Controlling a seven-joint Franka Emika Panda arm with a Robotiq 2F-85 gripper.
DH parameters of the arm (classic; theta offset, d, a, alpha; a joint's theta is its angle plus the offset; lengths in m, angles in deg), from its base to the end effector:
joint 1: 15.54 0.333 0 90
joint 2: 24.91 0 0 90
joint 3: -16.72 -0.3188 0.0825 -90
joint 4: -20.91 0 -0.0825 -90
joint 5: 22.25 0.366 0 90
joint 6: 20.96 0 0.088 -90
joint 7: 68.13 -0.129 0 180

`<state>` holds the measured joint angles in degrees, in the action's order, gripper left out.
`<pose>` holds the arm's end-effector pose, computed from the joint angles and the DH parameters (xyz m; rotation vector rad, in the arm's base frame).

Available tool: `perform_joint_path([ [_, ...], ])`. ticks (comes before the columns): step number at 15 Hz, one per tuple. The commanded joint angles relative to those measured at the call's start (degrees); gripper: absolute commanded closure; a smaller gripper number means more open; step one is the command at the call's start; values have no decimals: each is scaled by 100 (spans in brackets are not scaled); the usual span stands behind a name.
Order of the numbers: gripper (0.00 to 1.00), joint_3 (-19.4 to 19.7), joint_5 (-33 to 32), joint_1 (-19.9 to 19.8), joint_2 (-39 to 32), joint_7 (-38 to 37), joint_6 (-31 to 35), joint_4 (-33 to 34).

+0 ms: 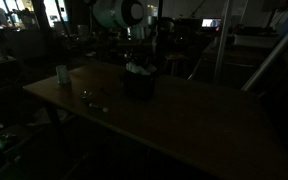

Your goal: Put the towel in the box

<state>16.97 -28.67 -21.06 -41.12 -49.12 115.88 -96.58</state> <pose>0.5816 -0.0614 0.2990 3.0144 0.4725 0.0553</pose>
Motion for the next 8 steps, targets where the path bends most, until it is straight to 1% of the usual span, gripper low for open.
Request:
perform_joint_path([
  [1, 100, -61, 319, -135, -394, 433, 76, 196],
  [8, 100, -159, 483, -222, -848, 820, -87, 456],
])
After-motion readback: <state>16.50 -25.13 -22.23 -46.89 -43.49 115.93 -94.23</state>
